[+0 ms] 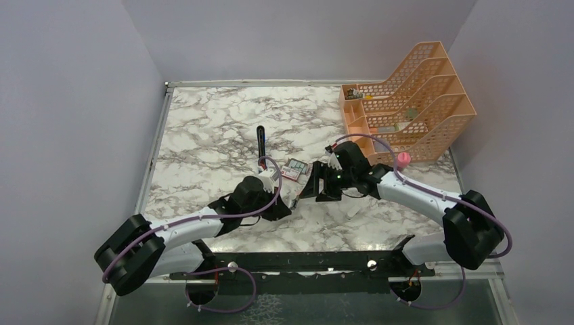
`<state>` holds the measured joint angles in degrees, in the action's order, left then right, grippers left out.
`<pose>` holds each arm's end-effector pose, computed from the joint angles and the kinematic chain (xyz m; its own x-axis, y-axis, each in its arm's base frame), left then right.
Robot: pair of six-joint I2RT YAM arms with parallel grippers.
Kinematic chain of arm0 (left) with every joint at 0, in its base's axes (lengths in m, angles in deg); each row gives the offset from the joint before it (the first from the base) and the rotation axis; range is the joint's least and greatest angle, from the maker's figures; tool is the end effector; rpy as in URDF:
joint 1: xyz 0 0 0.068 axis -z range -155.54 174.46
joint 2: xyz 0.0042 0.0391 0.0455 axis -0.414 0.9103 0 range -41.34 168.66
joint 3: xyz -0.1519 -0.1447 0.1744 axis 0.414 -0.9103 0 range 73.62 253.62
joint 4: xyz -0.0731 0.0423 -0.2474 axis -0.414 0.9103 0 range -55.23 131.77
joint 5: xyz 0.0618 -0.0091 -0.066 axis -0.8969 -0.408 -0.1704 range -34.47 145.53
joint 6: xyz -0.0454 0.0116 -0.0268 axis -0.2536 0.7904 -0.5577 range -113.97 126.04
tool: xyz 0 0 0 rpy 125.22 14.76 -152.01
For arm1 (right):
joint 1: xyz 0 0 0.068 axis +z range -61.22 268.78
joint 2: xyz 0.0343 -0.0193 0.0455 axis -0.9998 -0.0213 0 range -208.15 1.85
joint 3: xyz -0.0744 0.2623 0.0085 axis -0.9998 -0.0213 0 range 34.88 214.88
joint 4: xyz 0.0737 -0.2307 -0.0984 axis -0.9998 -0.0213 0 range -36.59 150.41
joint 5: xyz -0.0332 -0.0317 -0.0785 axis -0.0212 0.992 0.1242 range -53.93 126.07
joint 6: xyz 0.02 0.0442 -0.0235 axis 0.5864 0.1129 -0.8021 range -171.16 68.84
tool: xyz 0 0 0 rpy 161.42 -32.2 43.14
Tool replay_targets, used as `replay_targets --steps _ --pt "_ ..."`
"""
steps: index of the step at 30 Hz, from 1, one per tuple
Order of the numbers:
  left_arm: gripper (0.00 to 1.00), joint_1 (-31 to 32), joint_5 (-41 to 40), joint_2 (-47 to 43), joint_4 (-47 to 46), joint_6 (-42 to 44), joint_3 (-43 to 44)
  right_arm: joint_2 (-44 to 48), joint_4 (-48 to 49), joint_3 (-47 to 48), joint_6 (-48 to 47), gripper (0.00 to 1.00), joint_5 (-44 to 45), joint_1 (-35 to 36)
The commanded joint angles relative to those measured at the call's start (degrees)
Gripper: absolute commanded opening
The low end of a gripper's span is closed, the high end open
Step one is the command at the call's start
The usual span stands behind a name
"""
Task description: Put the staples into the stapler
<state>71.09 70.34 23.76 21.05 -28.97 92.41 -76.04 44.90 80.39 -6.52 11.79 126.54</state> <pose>0.1394 -0.1610 0.1588 -0.7910 0.0298 -0.6111 0.4846 0.6401 -0.5961 0.2085 0.1800 0.2121 -0.9627 0.0646 -0.2629 -0.1402 0.7118 0.6882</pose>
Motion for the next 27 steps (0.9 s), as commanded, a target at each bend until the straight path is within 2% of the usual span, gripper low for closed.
replay_targets --steps 1,12,18,24,27 --pt "0.0 0.2 1.03 1.54 -3.16 -4.97 3.48 -0.53 7.6 -2.28 1.19 0.75 -3.18 -0.13" --pt "0.0 0.22 2.88 4.87 -4.42 -6.79 6.29 -2.43 14.94 -4.44 4.79 0.72 2.99 1.37" --pt "0.0 0.2 3.12 5.63 -4.87 -8.46 6.87 -1.81 21.79 -7.4 5.98 0.53 7.35 2.56" --pt "0.0 0.23 2.97 5.95 -5.36 -9.27 6.82 -2.91 20.29 -6.68 6.05 0.38 9.08 3.46" --pt "0.28 0.15 1.56 5.82 -4.85 -9.93 6.39 -2.59 16.13 -5.08 5.33 0.34 12.68 3.46"
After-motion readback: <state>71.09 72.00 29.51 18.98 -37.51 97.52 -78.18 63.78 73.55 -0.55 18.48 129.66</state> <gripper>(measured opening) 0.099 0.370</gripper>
